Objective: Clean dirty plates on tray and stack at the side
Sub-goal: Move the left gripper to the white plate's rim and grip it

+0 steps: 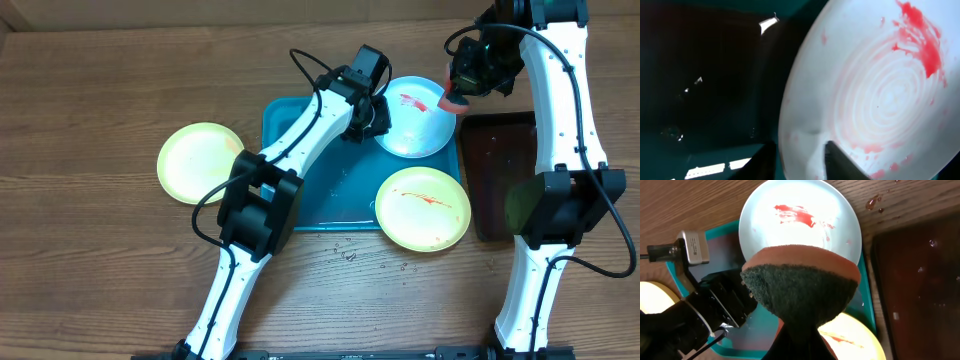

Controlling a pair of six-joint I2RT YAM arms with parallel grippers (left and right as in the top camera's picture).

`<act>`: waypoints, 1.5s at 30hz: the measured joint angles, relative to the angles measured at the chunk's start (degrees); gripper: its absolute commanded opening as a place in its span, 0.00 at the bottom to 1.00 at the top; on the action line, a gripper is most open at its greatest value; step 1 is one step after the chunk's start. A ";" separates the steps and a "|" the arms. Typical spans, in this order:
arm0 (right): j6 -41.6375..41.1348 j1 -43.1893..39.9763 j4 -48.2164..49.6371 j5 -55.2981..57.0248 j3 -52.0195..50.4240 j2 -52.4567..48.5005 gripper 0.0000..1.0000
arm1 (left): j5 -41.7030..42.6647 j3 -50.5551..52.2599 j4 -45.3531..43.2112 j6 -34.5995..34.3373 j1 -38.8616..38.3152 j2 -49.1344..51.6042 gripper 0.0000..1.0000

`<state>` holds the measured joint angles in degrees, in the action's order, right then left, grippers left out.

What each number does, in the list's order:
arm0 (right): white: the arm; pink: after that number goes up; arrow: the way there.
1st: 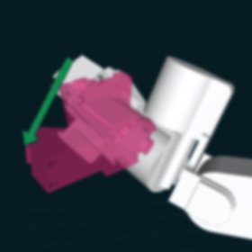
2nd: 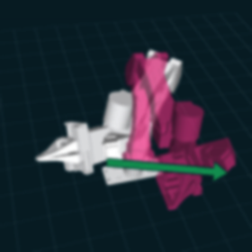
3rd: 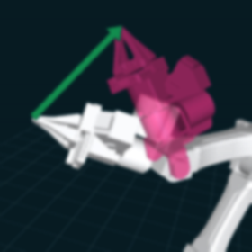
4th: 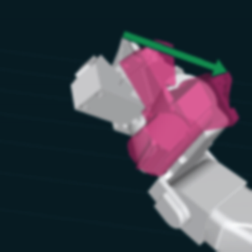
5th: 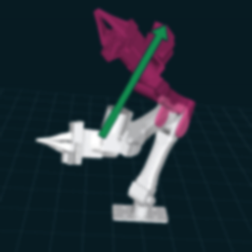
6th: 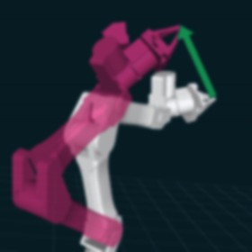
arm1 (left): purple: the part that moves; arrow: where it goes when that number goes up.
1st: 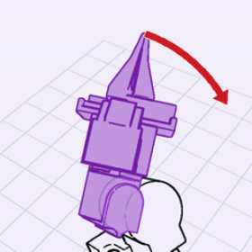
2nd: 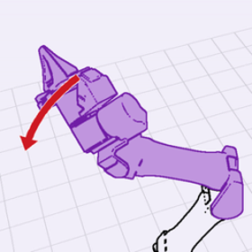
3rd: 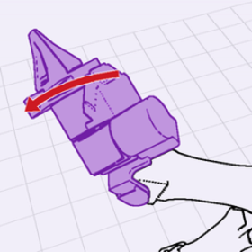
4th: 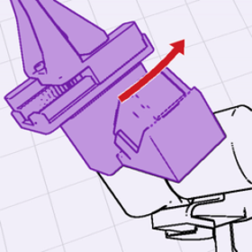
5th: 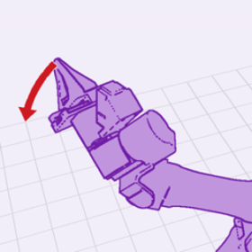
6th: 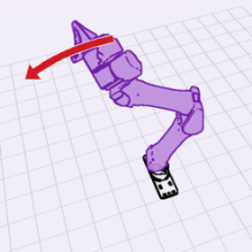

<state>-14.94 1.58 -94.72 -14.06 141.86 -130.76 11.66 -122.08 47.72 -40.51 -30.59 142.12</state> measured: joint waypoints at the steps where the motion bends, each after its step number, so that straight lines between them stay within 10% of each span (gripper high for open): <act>1: 0.00 0.00 -0.09 0.02 0.00 0.00 0.04 | -0.68 0.00 -0.11 -0.13 -0.07 0.02 0.19; 9: 1.03 0.33 -0.87 0.15 0.00 0.00 0.04 | -5.31 0.00 -1.07 0.11 0.39 0.02 0.04; 27: 2.54 0.50 -1.81 0.15 0.00 0.00 0.04 | -5.29 -0.44 1.90 7.63 1.84 0.02 0.04; 45: 2.97 4.07 -1.66 0.17 0.00 0.00 0.04 | -9.22 -6.23 25.51 34.91 16.52 0.02 0.08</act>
<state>-11.97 5.65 -96.38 -13.89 141.86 -130.76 2.44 -128.31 73.23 -5.61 -14.06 142.15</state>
